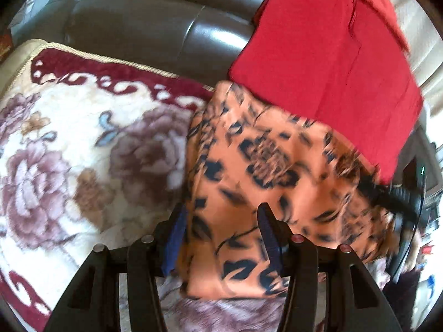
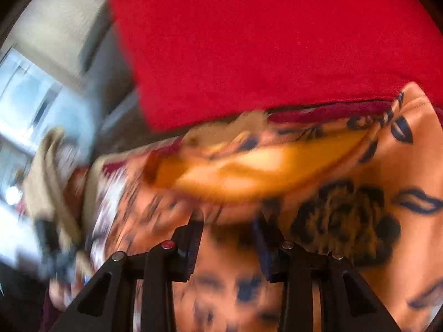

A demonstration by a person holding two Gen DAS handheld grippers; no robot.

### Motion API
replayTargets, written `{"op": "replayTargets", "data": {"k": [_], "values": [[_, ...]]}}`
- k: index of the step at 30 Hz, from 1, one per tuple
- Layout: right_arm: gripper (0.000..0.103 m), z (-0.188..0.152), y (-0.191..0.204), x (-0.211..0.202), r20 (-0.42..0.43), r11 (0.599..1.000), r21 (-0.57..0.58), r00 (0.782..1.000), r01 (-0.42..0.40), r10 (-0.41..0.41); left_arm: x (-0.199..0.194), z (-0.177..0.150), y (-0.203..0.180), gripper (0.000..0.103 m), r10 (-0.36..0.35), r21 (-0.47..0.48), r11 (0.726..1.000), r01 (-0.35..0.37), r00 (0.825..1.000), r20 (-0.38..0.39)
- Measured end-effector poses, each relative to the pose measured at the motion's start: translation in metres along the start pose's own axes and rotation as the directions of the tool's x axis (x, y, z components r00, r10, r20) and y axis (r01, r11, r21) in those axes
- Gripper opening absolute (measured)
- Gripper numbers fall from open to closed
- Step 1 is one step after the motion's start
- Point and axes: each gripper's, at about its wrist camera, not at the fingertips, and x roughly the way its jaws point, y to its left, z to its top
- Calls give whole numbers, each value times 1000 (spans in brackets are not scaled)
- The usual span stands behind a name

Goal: Fold small clothes

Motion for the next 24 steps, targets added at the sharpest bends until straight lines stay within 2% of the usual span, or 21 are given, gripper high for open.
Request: {"op": "replayTargets", "data": {"k": [1, 2, 3, 4, 6, 7, 10, 13, 16, 17, 19, 21, 24], "values": [[40, 4, -10, -2, 80, 997, 36, 994, 66, -69, 3, -3, 0, 54, 1, 2, 1000, -1, 1000, -9], [40, 4, -21, -5, 113, 993, 88, 990, 79, -88, 5, -7, 3, 54, 7, -1, 1000, -7, 1000, -21], [40, 4, -38, -11, 144, 984, 178, 988, 31, -57, 6, -10, 7, 54, 15, -11, 1000, -15, 1000, -27], [39, 2, -52, -17, 165, 968, 246, 986, -54, 13, 4, -14, 11, 54, 10, -22, 1000, -11, 1000, -25], [39, 0, -62, -36, 188, 954, 279, 981, -106, 54, -4, -21, 17, 54, -13, -44, 999, 12, 1000, -10], [39, -1, -62, -47, 195, 960, 262, 980, -102, 51, -8, -25, 18, 54, -17, -53, 998, 17, 1000, -3], [40, -14, -66, -85, 182, 963, 230, 978, -141, 100, -19, -36, 21, 55, -77, -103, 992, 79, 997, 17], [74, -39, -83, -124, 198, 934, 304, 971, -189, 133, -30, -50, 20, 66, -142, -178, 973, 144, 990, 25], [74, -64, -100, -157, 224, 927, 325, 967, -190, 120, -29, -56, 17, 73, -171, -223, 959, 175, 985, 40], [74, -72, -108, -163, 221, 926, 332, 969, -177, 106, -27, -57, 16, 77, -167, -240, 956, 170, 985, 33], [74, -91, -124, -178, 214, 921, 359, 974, -151, 76, -21, -57, 16, 77, -163, -280, 947, 159, 987, 7], [74, -107, -141, -181, 199, 903, 408, 978, -137, 58, -15, -57, 15, 78, -176, -310, 936, 168, 984, 1], [74, -121, -152, -172, 157, 881, 447, 983, -154, 93, -7, -54, 16, 79, -185, -366, 913, 177, 983, 15]]}}
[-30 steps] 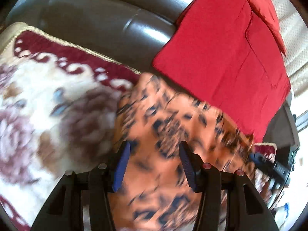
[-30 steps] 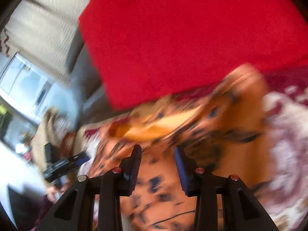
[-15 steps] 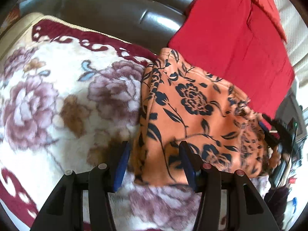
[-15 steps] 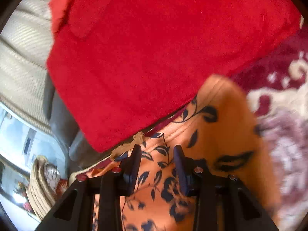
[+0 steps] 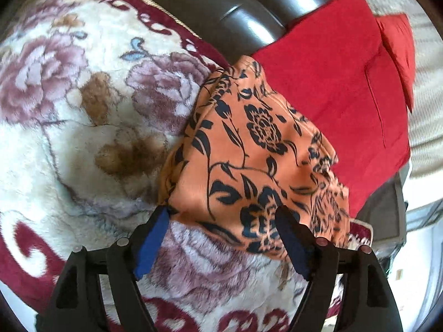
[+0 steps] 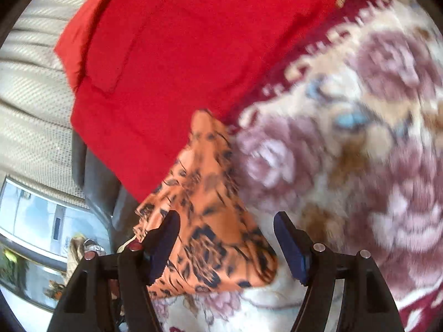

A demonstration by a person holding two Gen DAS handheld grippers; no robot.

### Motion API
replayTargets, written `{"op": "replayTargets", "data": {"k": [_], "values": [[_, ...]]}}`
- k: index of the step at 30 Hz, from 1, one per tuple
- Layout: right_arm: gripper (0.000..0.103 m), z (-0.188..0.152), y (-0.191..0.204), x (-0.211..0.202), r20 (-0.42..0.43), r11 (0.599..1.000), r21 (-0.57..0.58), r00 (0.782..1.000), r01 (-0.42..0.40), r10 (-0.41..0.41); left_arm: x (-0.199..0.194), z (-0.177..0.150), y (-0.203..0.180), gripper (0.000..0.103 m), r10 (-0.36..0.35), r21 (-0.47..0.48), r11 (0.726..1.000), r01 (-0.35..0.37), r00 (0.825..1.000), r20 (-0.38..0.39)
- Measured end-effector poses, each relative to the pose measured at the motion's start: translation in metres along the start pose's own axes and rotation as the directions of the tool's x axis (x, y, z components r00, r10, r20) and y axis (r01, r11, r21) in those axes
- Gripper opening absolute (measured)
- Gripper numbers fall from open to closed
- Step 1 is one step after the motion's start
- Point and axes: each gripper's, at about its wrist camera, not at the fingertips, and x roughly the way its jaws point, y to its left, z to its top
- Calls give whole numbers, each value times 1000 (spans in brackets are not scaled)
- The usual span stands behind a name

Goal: Fold small clothes

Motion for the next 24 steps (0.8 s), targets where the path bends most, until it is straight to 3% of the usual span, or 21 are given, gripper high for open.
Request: {"op": "replayTargets", "data": {"k": [2, 5, 7, 9, 11, 12, 13, 14, 16, 18, 24], "values": [[74, -6, -2, 11, -36, 1000, 9, 999, -18, 18, 6, 3, 5, 79, -1, -43, 999, 1, 1000, 1], [74, -12, -6, 37, -92, 999, 22, 996, 25, -23, 13, 6, 7, 79, 15, -62, 998, -13, 1000, 27], [74, -15, 5, 38, -53, 999, -29, 998, 39, -40, 15, 8, 8, 79, 14, -82, 997, -11, 999, 37], [74, -21, 23, 40, -52, 994, -103, 998, -22, 17, 16, 8, 9, 78, 6, -109, 994, -1, 999, 52], [69, -30, 37, 44, -61, 985, -168, 998, -31, 21, 16, 9, 9, 77, 5, -118, 993, 3, 998, 69], [62, -37, 45, 50, -75, 977, -211, 997, -17, 1, 16, 9, 10, 67, 10, -118, 993, -1, 997, 76], [38, -44, 51, 57, -91, 967, -254, 995, 5, -29, 17, 10, 10, 61, 28, -119, 993, -18, 997, 78], [35, -47, 52, 63, -99, 963, -268, 994, 19, -48, 18, 10, 11, 49, 40, -124, 992, -30, 996, 78], [32, -56, 61, 66, -73, 944, -325, 993, 62, -90, 17, 11, 15, 40, 32, -136, 991, -20, 996, 87], [30, -56, 70, 59, -32, 938, -345, 998, 44, -59, 12, 10, 13, 25, 24, -123, 992, -11, 994, 108], [26, -61, 78, 18, 71, 938, -345, 997, -5, 31, -18, 5, -13, 17, 28, -13, 1000, -26, 982, 189]]}}
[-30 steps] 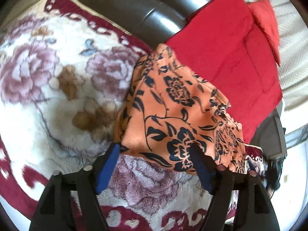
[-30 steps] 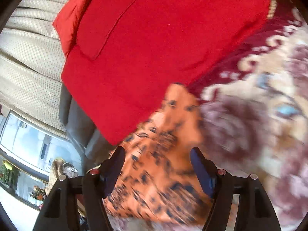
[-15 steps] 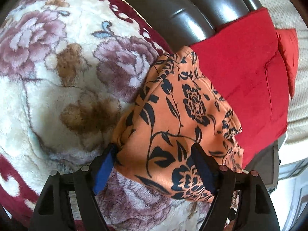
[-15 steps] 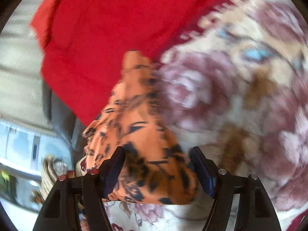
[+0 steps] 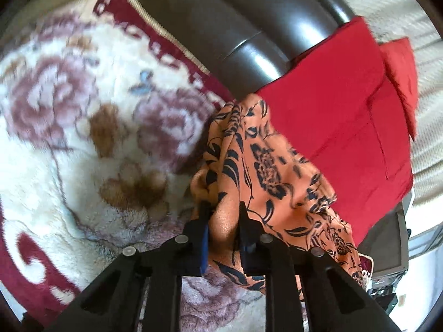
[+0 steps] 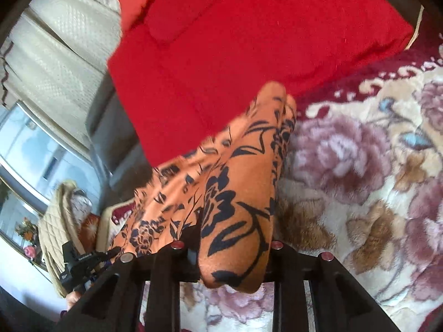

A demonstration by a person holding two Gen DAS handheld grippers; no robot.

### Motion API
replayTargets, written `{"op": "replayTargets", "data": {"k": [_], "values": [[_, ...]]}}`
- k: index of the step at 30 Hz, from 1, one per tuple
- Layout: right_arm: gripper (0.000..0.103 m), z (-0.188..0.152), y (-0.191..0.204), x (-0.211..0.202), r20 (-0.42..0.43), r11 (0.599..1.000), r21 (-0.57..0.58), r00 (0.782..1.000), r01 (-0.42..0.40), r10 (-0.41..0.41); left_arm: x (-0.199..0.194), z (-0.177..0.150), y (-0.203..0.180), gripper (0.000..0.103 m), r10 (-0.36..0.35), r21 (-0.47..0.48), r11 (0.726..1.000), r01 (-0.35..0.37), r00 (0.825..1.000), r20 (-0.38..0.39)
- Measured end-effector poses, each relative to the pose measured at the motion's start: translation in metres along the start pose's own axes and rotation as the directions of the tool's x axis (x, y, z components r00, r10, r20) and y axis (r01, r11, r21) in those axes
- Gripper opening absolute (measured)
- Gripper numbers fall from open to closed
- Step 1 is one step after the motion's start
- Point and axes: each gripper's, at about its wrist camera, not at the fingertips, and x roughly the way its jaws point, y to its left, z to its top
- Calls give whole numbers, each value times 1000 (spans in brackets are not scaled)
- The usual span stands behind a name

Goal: Fold small clothes

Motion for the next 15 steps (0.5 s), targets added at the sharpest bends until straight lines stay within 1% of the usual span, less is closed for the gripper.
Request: {"op": "replayTargets", "data": {"k": [4, 6, 8, 9, 10, 11, 13, 14, 15], "values": [[25, -10, 0, -23, 54, 1000, -9, 999, 6, -6, -29, -6, -13, 16, -10, 64, 998, 7, 999, 36], [25, -20, -3, -41, 66, 1000, 8, 998, -6, 6, -45, -14, -11, 16, -18, 81, 997, 14, 999, 45], [25, -27, -9, -57, 60, 999, 30, 998, -12, 10, -54, -23, -4, 16, -6, 98, 995, 1, 999, 51], [25, -30, -15, -60, 46, 999, 43, 999, -7, 5, -55, -27, 2, 16, 5, 102, 995, -10, 999, 44], [25, -36, -23, -60, 13, 997, 71, 1000, 4, -5, -50, -31, 11, 16, 24, 96, 995, -25, 1000, 6], [26, -39, -31, -58, -16, 996, 92, 1000, 14, -13, -42, -34, 23, 16, 47, 65, 997, -45, 998, -44], [29, -47, -52, -46, -118, 983, 173, 992, 56, -35, -28, -40, 46, 16, 55, -11, 998, -56, 992, -118], [32, -47, -59, -44, -139, 977, 204, 990, 65, -37, -26, -41, 54, 18, 59, -37, 997, -65, 989, -135], [34, -46, -66, -47, -140, 968, 248, 990, 49, -14, -30, -41, 59, 18, 58, -56, 996, -66, 990, -129]]}}
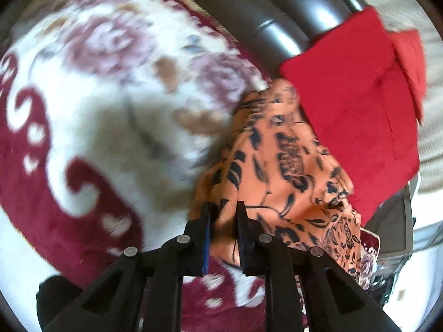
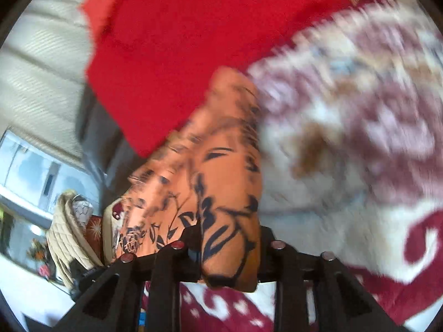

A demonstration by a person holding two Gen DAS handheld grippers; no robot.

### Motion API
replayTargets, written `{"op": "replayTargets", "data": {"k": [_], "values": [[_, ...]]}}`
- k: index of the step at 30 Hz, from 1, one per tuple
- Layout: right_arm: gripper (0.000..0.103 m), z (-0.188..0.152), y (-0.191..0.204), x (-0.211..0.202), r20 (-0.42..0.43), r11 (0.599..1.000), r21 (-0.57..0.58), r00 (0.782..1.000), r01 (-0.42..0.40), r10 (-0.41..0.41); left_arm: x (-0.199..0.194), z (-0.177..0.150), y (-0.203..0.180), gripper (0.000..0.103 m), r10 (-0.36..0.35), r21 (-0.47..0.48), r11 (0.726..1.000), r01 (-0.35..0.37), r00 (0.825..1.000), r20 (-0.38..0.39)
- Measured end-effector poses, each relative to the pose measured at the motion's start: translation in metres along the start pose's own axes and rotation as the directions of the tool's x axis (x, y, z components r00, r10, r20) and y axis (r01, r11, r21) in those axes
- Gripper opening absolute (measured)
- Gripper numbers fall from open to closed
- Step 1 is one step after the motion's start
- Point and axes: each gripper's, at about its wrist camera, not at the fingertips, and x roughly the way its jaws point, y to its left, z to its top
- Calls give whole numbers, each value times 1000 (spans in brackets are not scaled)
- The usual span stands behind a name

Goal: Fold small clothes

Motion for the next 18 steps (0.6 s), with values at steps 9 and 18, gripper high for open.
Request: {"op": "replayTargets", "data": {"k": [9, 18], "values": [[37, 5, 13, -71, 284, 992, -103, 954, -70, 97, -55, -5, -101, 33, -25, 370, 927, -53, 979, 201], [36, -16, 70, 9, 32, 955, -260, 987, -144, 157, 61, -19, -207, 36, -70, 502, 855, 128, 989, -132]]}}
